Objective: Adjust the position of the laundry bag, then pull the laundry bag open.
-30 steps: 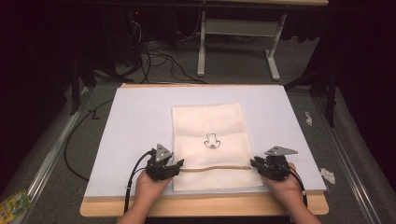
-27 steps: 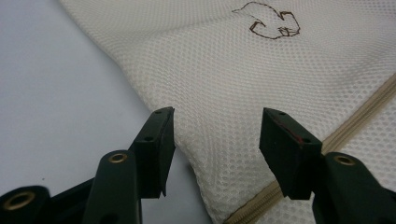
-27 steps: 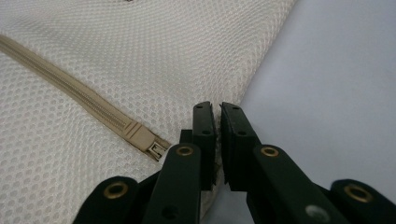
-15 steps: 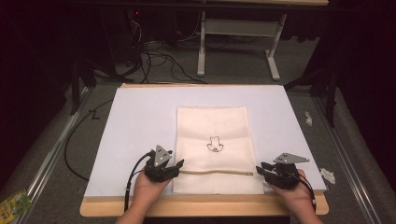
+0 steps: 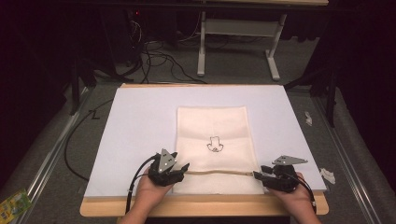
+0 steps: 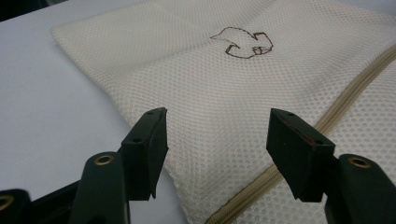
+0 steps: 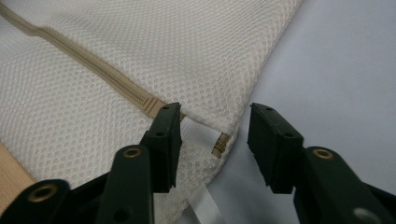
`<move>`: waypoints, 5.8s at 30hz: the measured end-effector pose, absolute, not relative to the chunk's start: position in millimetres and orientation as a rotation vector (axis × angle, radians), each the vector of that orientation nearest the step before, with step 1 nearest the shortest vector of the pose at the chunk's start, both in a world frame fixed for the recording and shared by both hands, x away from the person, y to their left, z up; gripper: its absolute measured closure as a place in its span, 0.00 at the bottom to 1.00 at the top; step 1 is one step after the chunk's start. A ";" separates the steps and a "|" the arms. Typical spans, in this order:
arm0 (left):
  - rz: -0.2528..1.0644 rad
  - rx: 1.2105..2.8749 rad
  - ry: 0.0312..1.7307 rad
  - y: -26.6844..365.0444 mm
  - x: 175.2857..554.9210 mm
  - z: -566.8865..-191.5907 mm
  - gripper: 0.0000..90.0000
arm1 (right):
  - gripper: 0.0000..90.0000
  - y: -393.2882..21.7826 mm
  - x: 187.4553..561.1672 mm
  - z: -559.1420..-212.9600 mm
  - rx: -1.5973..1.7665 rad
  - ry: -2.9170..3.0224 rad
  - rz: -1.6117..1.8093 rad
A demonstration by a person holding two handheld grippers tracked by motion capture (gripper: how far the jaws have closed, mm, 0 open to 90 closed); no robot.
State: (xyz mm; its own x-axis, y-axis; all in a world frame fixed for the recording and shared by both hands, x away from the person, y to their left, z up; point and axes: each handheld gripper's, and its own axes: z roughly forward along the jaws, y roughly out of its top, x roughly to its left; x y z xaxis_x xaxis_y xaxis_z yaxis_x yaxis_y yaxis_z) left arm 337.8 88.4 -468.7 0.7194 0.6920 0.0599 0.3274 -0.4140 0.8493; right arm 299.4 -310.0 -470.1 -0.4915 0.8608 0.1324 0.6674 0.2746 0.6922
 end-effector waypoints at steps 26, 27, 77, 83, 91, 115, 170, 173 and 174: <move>0.459 1.997 0.784 83.5 335.0 -461.1 0.44 | 0.93 -300.4 300.1 -467.4 1.302 2.345 1.010; 0.457 1.992 0.784 83.3 334.7 -460.7 0.44 | 0.93 -300.5 300.3 -466.7 1.295 2.345 1.009; -0.033 1.922 0.617 -61.2 331.5 -468.8 0.89 | 0.94 -284.3 286.6 -433.3 1.039 2.234 1.209; -0.012 1.926 0.602 -60.0 329.8 -467.7 0.96 | 0.94 -279.8 285.5 -434.1 1.006 2.248 1.195; -0.008 1.943 0.596 -58.1 329.6 -466.3 0.97 | 0.94 -281.0 284.8 -434.3 1.014 2.249 1.199; -0.052 1.921 0.761 -14.0 353.9 -472.1 0.97 | 0.96 -325.4 287.4 -430.6 1.165 2.096 1.211; 0.633 1.854 1.132 203.8 359.1 -452.0 0.14 | 0.17 -392.5 304.2 -446.3 1.383 1.856 1.081; 0.608 1.889 1.113 198.9 359.6 -454.4 0.14 | 0.17 -385.7 302.7 -445.5 1.339 1.879 1.070; 0.602 1.893 1.110 198.4 359.5 -454.6 0.14 | 0.17 -384.7 302.3 -445.6 1.337 1.883 1.070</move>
